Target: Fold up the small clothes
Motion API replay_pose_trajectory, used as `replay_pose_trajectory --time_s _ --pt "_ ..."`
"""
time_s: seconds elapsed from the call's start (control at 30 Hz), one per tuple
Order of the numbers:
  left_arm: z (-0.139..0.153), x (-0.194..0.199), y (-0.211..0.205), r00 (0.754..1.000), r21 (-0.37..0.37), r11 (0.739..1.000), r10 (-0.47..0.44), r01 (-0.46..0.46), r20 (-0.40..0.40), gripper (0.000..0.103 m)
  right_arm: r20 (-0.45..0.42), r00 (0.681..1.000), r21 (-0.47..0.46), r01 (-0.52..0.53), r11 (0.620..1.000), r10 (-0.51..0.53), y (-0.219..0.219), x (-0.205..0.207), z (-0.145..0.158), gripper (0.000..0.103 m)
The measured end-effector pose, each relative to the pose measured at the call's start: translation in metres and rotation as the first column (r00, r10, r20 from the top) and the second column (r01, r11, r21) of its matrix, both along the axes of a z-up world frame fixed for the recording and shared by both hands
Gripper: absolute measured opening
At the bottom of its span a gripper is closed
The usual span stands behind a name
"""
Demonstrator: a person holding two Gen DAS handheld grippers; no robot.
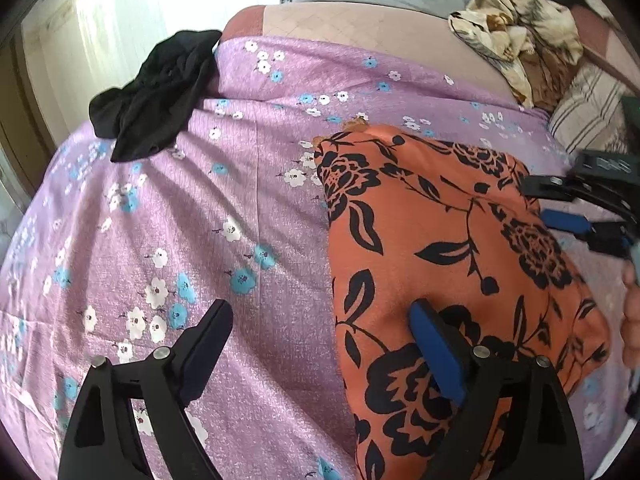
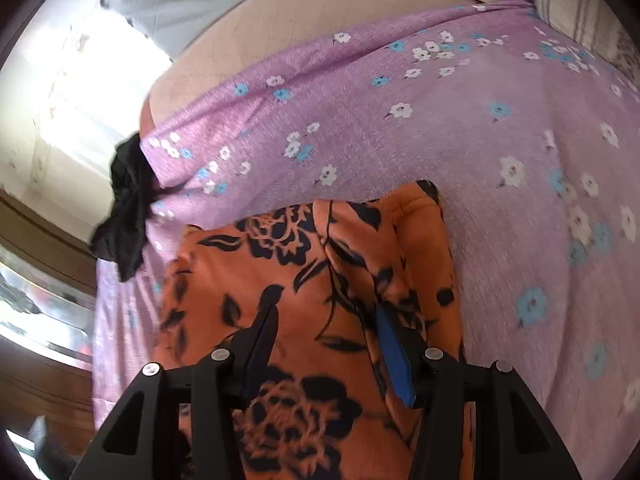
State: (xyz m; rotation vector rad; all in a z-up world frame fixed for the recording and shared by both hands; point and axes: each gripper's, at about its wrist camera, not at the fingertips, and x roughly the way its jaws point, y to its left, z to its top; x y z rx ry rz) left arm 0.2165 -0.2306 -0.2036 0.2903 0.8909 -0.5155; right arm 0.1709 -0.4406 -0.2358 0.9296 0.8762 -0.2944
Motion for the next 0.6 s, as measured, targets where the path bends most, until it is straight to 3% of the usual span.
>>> replay_pose_trajectory --time_s 0.23,0.4,0.6 --pt "0.017 -0.008 0.004 0.997 -0.080 0.997 -0.017 0.024 0.076 0.090 0.071 0.997 0.059 -0.041 0.997 0.037 0.025 -0.035 0.026 0.055" --pt "-0.009 -0.017 -0.018 0.993 0.016 0.994 -0.110 0.110 0.041 0.090 0.040 0.999 0.180 -0.038 0.983 0.031 0.032 -0.053 -0.003 0.054" --pt "-0.015 -0.013 -0.013 0.996 -0.038 0.995 -0.092 0.092 0.011 0.097 0.080 0.997 0.331 -0.025 0.943 -0.002 0.013 -0.056 -0.032 0.051"
